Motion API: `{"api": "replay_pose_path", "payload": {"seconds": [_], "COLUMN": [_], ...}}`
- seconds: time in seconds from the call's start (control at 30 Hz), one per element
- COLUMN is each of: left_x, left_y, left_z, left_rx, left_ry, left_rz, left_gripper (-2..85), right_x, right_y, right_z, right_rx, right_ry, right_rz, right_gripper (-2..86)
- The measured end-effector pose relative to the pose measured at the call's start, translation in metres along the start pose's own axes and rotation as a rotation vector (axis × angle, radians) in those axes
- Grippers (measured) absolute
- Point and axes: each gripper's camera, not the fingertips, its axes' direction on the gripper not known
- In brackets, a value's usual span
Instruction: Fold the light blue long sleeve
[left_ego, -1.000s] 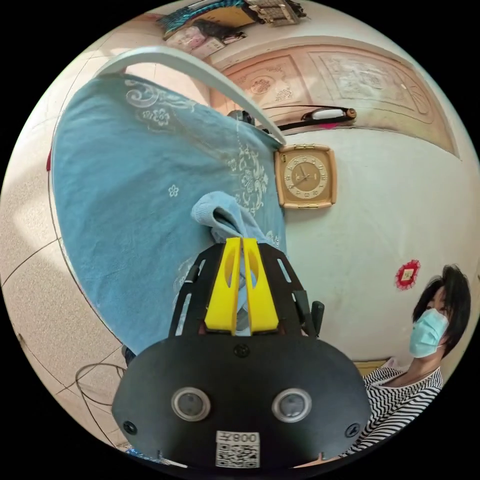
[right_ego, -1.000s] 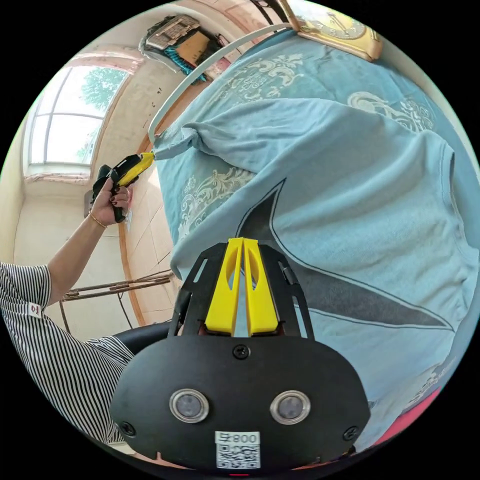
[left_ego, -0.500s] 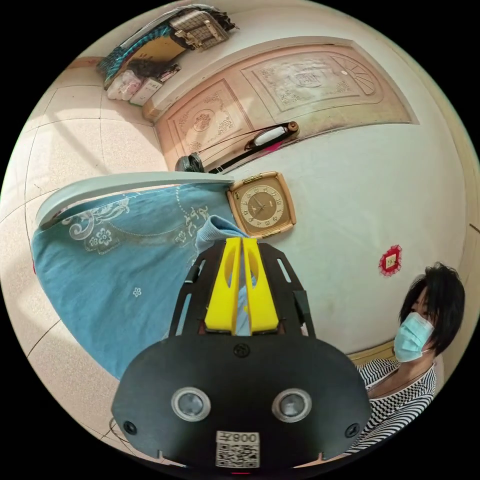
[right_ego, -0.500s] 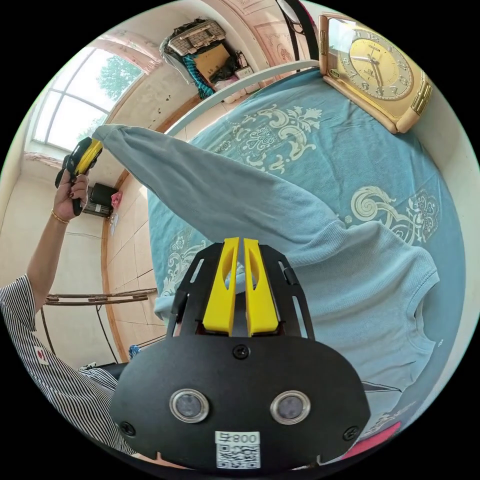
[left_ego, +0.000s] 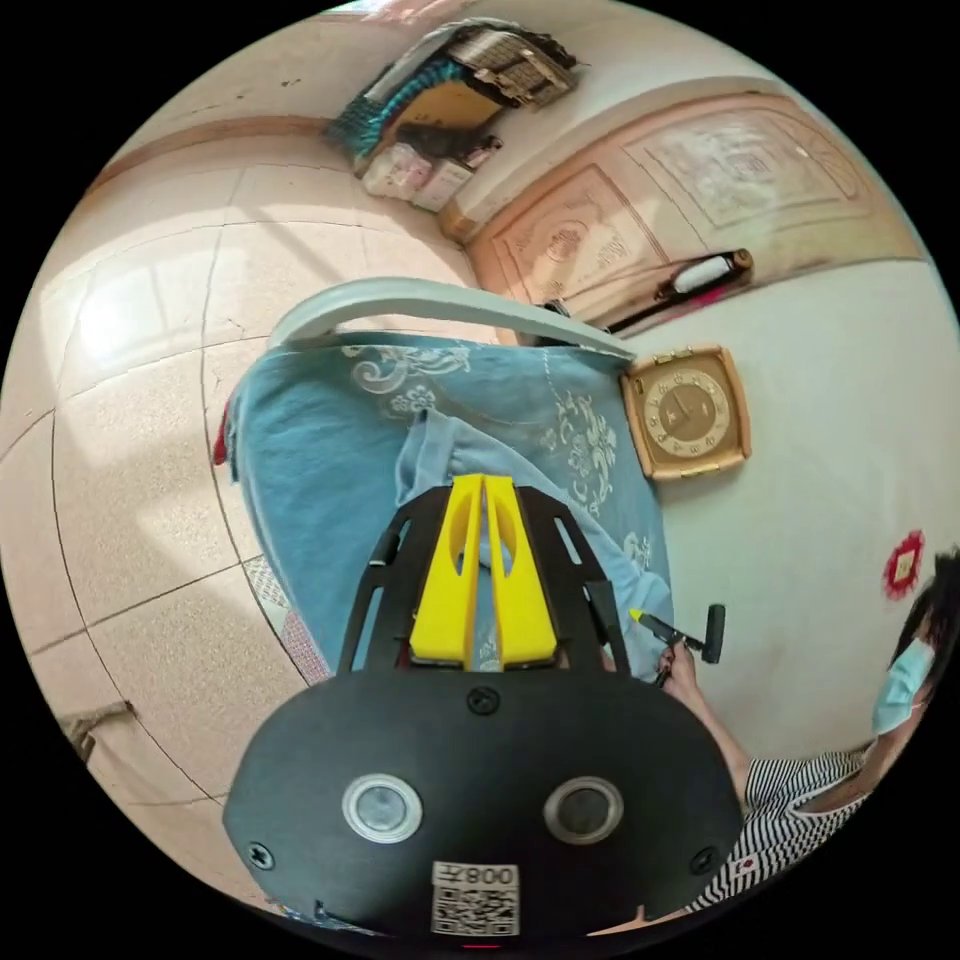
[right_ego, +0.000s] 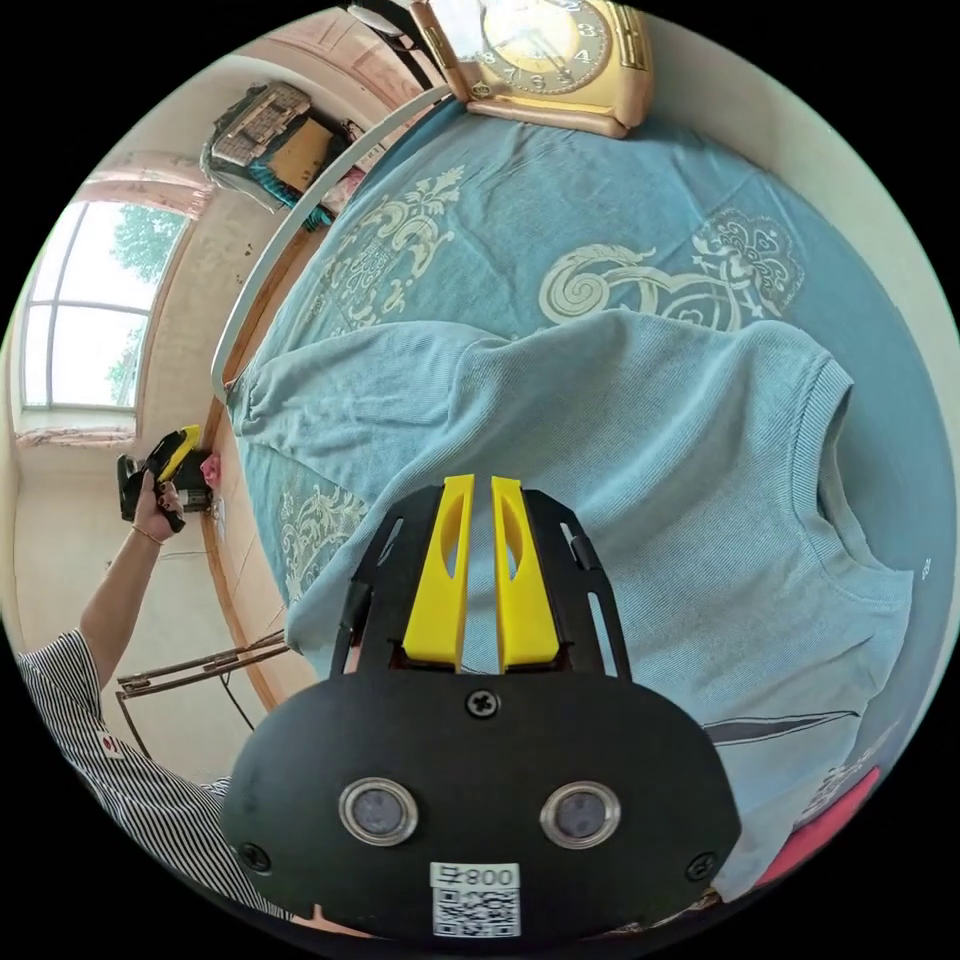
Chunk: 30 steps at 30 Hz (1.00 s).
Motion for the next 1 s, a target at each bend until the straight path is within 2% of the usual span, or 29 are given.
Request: {"api": "replay_pose_path", "payload": {"seconds": [0.13,0.27,0.43,0.53,0.7,0.83,1.0], "left_x": [0.091,0.166,0.258,0.285,0.315,0.346,0.364], "left_y": [-0.032,-0.051,-0.065,-0.066,-0.07,-0.073,-0.089], "left_z": [0.095,0.181,0.271,0.306,0.322,0.306,0.281], "left_rx": [-0.246,-0.397,-0.521,-0.572,-0.573,-0.452,-0.289], "left_ry": [0.013,-0.009,-0.17,-0.282,-0.289,-0.255,-0.249], "left_rz": [0.301,0.487,0.75,0.85,0.892,0.892,0.817], "left_gripper": [4.3,5.9,5.9,4.4,1.5,0.7,0.6], "right_x": [0.0,-0.011,-0.035,-0.049,-0.059,-0.069,-0.083], "right_y": [-0.021,-0.054,-0.096,-0.107,-0.109,-0.102,-0.093], "right_z": [-0.015,-0.023,-0.006,0.016,0.02,0.014,-0.036], "right_rx": [0.063,0.07,-0.027,-0.101,-0.13,-0.148,0.037], "right_ry": [0.101,0.271,0.432,0.551,0.573,0.591,0.559], "right_rz": [-0.002,-0.078,-0.272,-0.387,-0.468,-0.515,-0.54], "right_gripper": [5.4,6.5,8.0,8.3,6.5,2.5,1.7]}}
